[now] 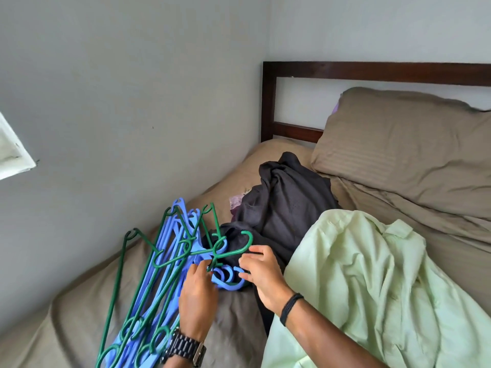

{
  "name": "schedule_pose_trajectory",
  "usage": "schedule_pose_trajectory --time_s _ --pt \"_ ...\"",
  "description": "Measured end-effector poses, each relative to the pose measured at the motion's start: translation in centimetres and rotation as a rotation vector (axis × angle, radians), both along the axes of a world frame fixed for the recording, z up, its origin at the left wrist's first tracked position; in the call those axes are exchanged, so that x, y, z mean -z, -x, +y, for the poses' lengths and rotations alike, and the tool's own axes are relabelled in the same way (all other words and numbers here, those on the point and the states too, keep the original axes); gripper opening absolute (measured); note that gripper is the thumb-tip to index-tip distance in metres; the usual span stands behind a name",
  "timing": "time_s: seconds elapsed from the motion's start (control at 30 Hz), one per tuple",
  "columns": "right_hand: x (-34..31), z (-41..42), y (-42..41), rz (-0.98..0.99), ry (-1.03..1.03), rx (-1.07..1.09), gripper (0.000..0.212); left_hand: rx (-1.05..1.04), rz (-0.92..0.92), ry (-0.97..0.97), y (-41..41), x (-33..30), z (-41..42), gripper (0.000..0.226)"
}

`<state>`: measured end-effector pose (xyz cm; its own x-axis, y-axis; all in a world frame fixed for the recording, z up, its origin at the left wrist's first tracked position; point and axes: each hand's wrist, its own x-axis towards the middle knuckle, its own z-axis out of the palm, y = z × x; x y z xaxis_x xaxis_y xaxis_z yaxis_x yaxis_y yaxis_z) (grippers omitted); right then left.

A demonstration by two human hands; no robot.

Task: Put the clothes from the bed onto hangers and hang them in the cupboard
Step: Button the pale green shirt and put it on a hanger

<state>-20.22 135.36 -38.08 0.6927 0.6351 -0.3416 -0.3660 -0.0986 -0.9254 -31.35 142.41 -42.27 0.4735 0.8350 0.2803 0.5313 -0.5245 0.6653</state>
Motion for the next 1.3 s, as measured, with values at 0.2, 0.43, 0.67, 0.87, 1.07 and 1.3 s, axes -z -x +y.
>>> schedule_pose_trajectory --time_s 0.2,0.43,0.67,0.87,1.07,1.3 --pt "0.0 -1.0 -0.1 0.171 -0.115 -0.132 0.028 0.066 0.004 0.137 0.8 0.1 -0.6 0.028" --pt "-2.0 -1.5 -1.2 -0.099 -0.172 -0.073 0.022 -0.077 -0.006 0.017 -0.3 -0.5 -1.0 0.024" --pt "-5.0 -5.2 -6.3 -0.207 -0.256 0.119 0.01 0.016 0.092 0.276 -2.5 -0.3 -0.5 0.036" --pt "-5.1 -7.7 -8.8 -0.202 -0.256 0.19 0.01 0.087 -0.042 0.319 -4.1 -0.8 -3.0 0.03" --pt "-5.9 -10.6 -11.7 -0.041 -0.295 0.237 0.01 0.24 -0.386 0.747 -8.2 -2.5 -6.4 0.028" --pt "-5.1 -14.0 -14.5 -0.024 0.04 0.209 0.017 0.494 -0.303 0.73 -15.7 -2.8 -12.8 0.018"
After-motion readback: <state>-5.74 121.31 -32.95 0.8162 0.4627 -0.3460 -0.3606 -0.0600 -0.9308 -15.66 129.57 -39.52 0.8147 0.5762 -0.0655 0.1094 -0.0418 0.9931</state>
